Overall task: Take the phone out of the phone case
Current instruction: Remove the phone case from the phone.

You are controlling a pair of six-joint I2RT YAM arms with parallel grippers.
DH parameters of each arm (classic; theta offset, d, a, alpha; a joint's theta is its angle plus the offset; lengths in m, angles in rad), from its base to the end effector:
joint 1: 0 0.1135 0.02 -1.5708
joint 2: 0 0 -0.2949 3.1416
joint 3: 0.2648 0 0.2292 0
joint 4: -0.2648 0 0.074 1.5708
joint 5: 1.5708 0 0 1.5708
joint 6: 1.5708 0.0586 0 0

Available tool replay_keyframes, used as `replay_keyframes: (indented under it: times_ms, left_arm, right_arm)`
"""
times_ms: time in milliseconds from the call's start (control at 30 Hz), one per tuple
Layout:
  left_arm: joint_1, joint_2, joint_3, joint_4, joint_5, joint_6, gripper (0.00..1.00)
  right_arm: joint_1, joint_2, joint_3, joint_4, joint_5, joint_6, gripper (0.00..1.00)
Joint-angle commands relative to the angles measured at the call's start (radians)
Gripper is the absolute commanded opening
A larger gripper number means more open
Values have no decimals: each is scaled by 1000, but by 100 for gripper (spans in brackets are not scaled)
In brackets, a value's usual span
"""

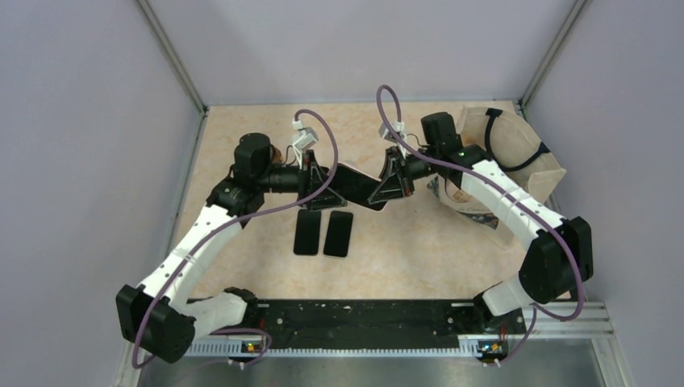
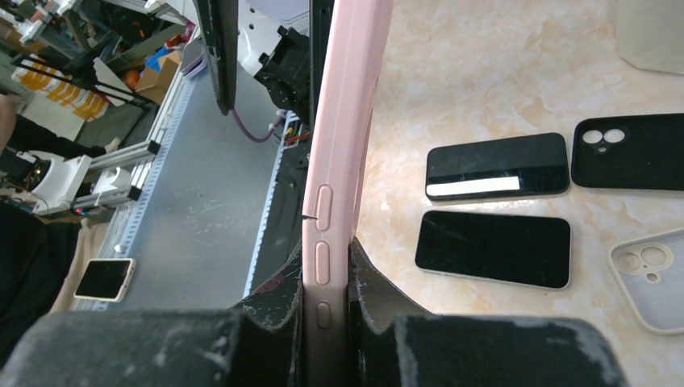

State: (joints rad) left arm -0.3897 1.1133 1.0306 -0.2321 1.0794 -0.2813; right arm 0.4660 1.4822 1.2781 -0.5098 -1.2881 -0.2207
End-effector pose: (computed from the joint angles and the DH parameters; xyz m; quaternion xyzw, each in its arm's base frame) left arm 0.1763 -0.1283 0.3881 0.3391 0.6768 -0.5586 0.3390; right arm 0.2347 0.1810 0.3620 -0.4798 0.6010 0.5827 0.2629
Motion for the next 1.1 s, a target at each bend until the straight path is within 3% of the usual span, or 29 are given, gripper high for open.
replay_keyframes:
  times_ms: [0, 67, 133, 200, 300, 367, 433, 533, 633, 900, 1067]
  left_arm:
    - [-52, 59, 1, 182, -99, -55, 51]
    - [-54, 80, 5, 219, -108, -68, 41]
    - [-55, 96, 10, 222, -102, -58, 18]
    - [-56, 106, 21, 218, -92, -24, 4]
    - [-66, 121, 91, 38, -70, 180, 0]
    - [-83, 144, 187, -190, -88, 429, 0]
    - [-110, 172, 250, -404, -135, 625, 0]
    - [-158, 198, 288, -532, -224, 792, 0]
    - [-209, 200, 287, -552, -310, 845, 0]
    - [-323, 221, 294, -530, -450, 870, 0]
    - [-346, 249, 321, -520, -477, 857, 0]
  right_arm:
    - [-6, -62, -52, 244, -86, 120, 0]
    - [-6, -75, -75, 278, -79, 134, 0]
    - [-6, -89, -94, 291, -70, 136, 0]
    - [-6, -108, -117, 303, -59, 136, 0]
    - [-6, -134, -140, 304, -24, 133, 24]
    - [-9, -152, -138, 300, 8, 133, 56]
    - [-13, -164, -115, 284, 51, 128, 64]
    - [-14, -168, -38, 209, 143, 66, 66]
    - [-13, -172, 3, 189, 204, 40, 65]
    - [-10, -140, 6, 248, 240, 94, 54]
    - [22, -146, -44, 263, 245, 89, 55]
